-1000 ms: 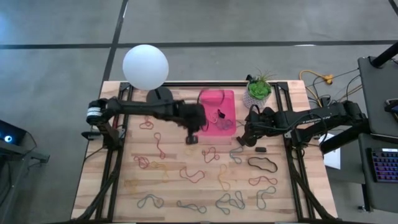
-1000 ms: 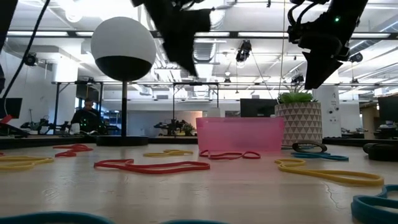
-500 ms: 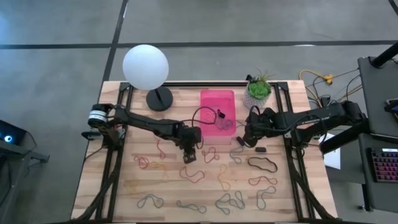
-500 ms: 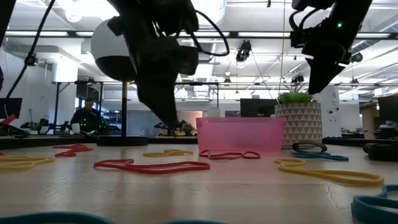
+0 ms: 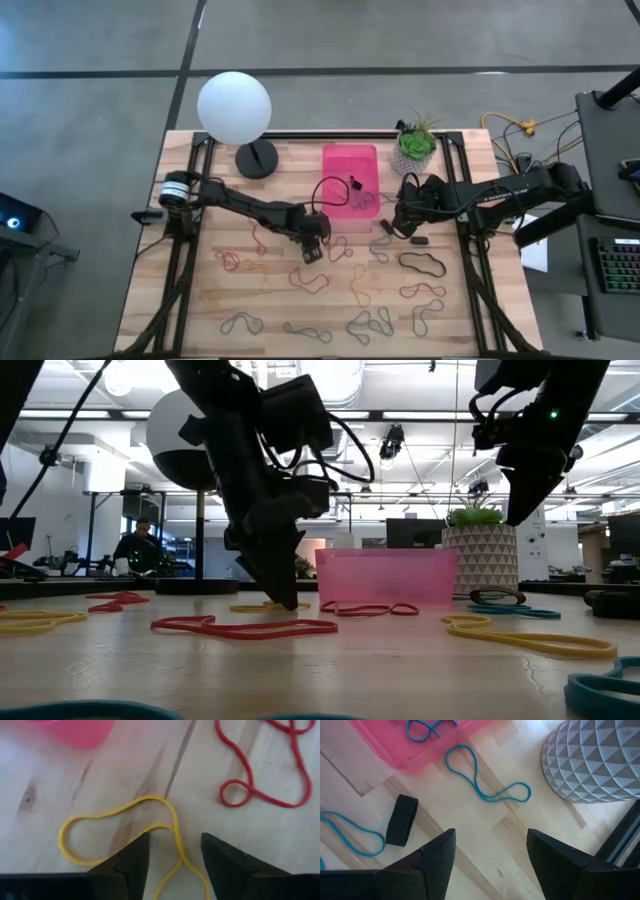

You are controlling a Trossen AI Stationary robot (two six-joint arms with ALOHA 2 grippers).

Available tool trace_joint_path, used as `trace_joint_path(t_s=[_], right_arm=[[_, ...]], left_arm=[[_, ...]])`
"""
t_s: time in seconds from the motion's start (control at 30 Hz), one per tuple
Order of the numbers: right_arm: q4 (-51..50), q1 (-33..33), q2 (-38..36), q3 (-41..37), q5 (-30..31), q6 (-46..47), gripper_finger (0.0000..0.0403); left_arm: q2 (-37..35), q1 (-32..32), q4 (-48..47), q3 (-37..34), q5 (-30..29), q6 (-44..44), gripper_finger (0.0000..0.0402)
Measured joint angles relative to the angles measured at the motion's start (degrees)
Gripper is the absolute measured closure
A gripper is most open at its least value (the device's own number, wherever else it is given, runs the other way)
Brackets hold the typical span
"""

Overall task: Pick and place rubber bands into bin
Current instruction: Put the yellow rubber band into the pink bin

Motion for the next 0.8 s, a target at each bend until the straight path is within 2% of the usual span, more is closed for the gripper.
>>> trace_joint_path(t_s=[0.27, 0.47, 0.6, 0.8], right_arm=[[0.0, 0.0, 0.0, 0.0, 0.0, 0.1, 0.0172], [0.1, 0.0, 0.0, 0.0, 0.0, 0.1, 0.0172], [0.1, 0.0, 0.0, 0.0, 0.0, 0.2, 0.0172], [0.4, 0.0, 0.0, 0.0, 0.0, 0.3, 0.0172]], left_arm=[[3.1, 0.6, 3.0, -0.1, 3.2, 2.0, 0.0389], [2.3, 1.9, 8.3, 0.0, 10.9, 1.1, 0.0400], [-2.0, 2.4, 9.8, 0.5, 9.7, 1.7, 0.0401], [-14.7, 4.3, 15.8, 4.1, 5.3, 3.9, 0.0401]])
